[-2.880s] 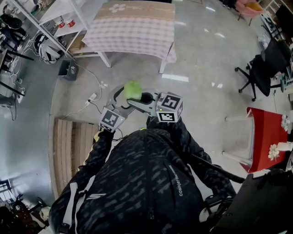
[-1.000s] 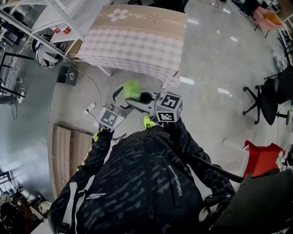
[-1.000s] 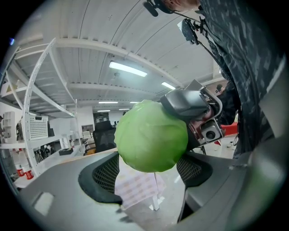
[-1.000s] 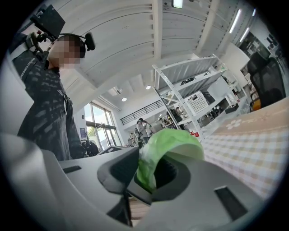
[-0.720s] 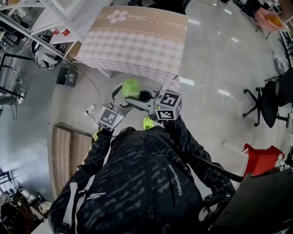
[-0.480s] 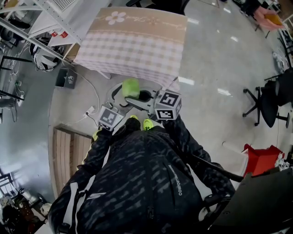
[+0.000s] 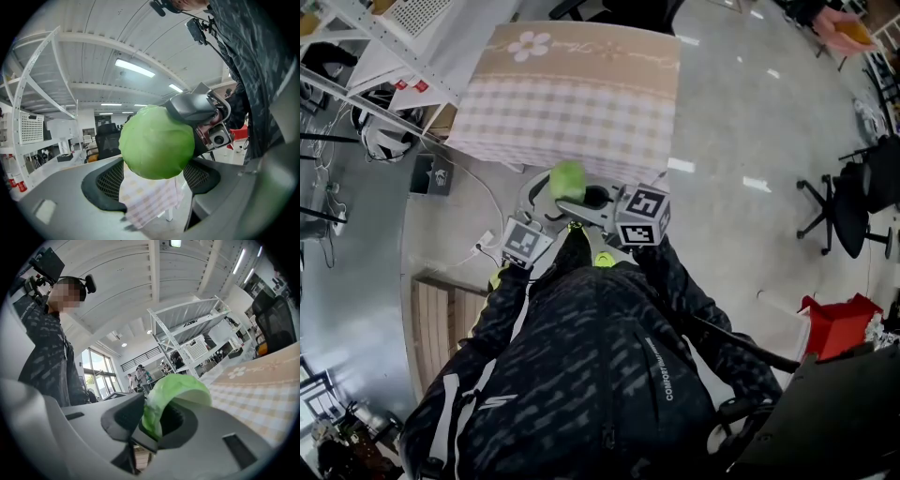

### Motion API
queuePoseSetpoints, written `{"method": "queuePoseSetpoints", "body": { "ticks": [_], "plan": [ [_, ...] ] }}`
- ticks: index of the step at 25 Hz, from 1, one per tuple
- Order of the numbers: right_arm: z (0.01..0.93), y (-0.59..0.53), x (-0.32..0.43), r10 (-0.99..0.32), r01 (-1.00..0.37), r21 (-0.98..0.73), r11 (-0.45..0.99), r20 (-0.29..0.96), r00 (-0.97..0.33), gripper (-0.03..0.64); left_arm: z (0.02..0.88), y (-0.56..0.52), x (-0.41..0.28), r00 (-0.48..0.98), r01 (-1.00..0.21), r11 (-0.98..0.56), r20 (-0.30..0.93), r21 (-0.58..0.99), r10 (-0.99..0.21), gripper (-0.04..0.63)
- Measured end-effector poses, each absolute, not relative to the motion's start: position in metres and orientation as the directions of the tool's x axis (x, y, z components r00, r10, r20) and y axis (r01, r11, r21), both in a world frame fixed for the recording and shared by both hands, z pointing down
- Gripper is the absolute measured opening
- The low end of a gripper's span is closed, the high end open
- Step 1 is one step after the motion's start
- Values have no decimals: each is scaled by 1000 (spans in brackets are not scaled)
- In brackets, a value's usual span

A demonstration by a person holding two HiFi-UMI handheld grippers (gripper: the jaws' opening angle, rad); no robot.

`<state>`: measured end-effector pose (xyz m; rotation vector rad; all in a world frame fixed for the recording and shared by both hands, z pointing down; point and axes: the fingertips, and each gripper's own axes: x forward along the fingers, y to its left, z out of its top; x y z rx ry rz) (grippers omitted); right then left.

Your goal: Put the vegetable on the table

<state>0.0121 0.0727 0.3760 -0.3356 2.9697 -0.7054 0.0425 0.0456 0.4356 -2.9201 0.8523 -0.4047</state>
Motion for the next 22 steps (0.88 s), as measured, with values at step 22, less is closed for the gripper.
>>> {"method": "queuePoseSetpoints", "body": {
  "ticks": [22],
  "plan": [
    [412, -55, -38, -268, -247, -526, 814, 38, -963, 81, 475, -74, -6, 842, -481, -875, 247, -58, -479, 382]
  ]
}}
